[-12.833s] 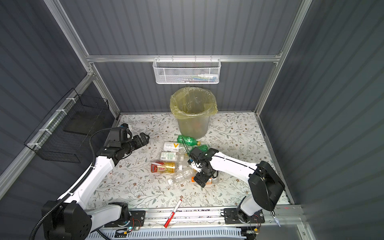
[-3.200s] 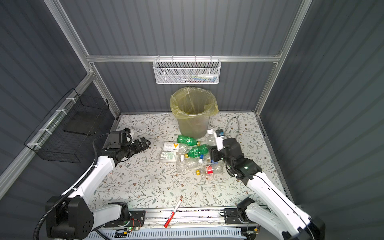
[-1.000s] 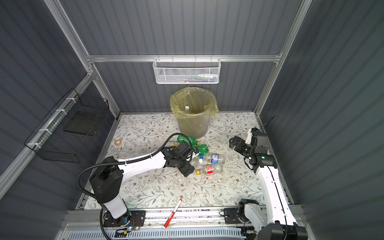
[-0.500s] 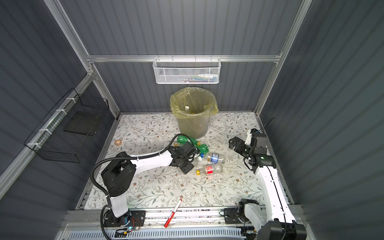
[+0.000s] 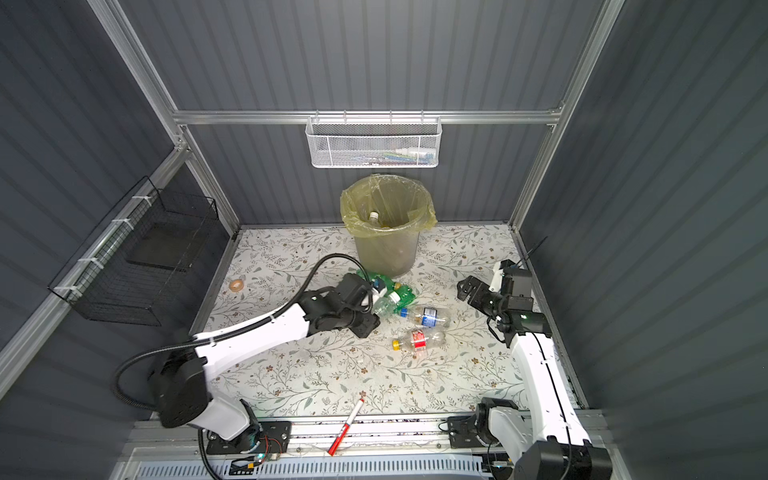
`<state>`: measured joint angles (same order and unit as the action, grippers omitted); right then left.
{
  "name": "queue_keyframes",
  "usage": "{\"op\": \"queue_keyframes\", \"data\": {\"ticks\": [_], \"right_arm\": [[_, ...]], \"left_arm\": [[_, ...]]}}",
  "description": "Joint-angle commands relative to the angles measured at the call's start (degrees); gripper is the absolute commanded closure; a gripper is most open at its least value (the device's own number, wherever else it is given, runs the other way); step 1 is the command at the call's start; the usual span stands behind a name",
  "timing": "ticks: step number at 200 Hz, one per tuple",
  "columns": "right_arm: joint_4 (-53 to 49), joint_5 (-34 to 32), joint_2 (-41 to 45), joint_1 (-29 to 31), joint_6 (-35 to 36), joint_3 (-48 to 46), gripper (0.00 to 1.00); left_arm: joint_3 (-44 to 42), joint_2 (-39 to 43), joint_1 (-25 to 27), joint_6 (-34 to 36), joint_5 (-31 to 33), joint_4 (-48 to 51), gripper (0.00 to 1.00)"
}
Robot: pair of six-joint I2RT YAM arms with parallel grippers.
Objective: Throw the plastic bottles in the bin
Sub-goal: 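Lower the left gripper into the pile and grasp another white-cap clear bottle, then lift the clear bottle with the left gripper and drop it into the bin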
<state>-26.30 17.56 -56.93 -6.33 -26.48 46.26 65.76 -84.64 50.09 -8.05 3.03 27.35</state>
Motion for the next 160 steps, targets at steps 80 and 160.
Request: {"op": "queue_keyframes", "data": {"ticks": [80,160], "right_arm": [[-0.72,4.89,-3.72,-0.17,-0.99,-0.62,0.02],[1.06,6.09,-5.59,0.00,-3.29,-1.64,0.03]], "left_arm": [[-28.88,32.19,-30.23,-35.00,-5.18,1.18,0.35],[-0.60,16.16,-35.41,-33.25,-16.63,-5.20,0.36]]}}
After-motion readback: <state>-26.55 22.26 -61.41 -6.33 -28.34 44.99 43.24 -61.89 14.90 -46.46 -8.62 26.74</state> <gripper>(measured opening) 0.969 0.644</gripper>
